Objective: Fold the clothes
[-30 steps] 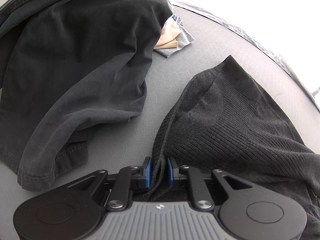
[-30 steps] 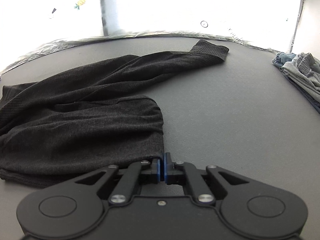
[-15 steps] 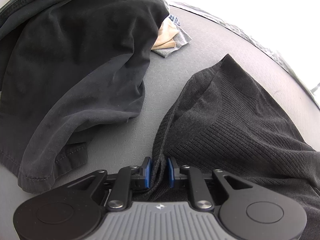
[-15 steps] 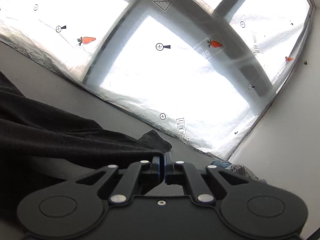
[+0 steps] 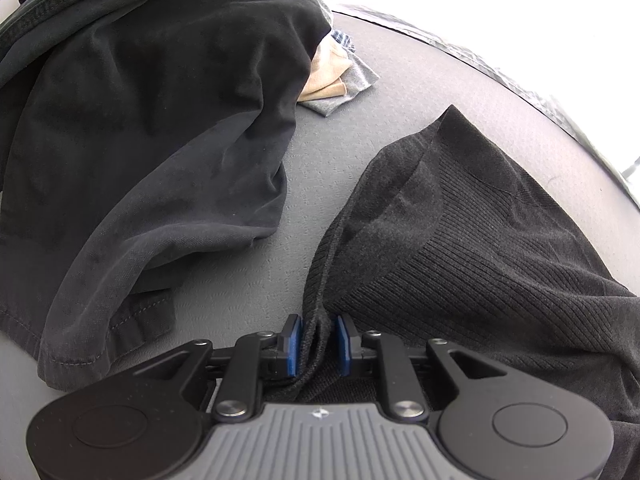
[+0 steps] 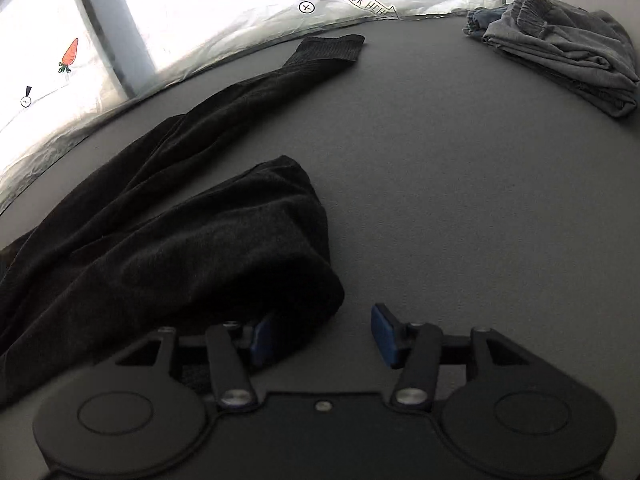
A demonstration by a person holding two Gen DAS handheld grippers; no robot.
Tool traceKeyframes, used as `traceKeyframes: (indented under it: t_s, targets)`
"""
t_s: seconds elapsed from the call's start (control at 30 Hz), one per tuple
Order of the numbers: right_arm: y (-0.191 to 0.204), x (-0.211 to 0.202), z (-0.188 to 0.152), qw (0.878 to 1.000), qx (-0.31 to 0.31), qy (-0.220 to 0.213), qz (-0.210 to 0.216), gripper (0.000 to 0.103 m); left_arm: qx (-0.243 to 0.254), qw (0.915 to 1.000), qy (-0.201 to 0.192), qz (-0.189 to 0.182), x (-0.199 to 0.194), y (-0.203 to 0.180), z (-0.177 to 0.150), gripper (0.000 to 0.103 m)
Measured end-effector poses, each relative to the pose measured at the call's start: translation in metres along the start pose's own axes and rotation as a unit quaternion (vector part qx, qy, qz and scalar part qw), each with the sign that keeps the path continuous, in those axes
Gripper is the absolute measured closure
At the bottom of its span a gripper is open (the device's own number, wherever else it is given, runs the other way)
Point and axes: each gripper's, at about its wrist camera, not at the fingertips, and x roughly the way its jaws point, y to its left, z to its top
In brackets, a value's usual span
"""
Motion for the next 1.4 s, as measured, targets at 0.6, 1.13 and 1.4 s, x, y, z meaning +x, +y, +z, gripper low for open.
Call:
traceKeyframes:
  t_s: [0.6, 1.13, 1.4]
  targets:
    - [0.043, 0.009, -0.007, 0.993, -0.117, -0.025, -0.019, 0.067, -0.014, 0.9992, 0.011, 0.036, 0.013, 0.015, -0.005, 0.008]
    - [0.051, -0.049, 0.023, 0.86, -0.361, -0.276, -0.233, 0.095, -0.005, 0.9995, 0.006, 0.032, 0.021, 0.012, -0.006, 0.0]
    - [0.023, -0.004, -0.018, 0.944, -0.268, -0.065, -0.181, 0.08, -0.004, 0.9995, 0.004, 0.03, 0.021, 0.013, -0.007, 0.0]
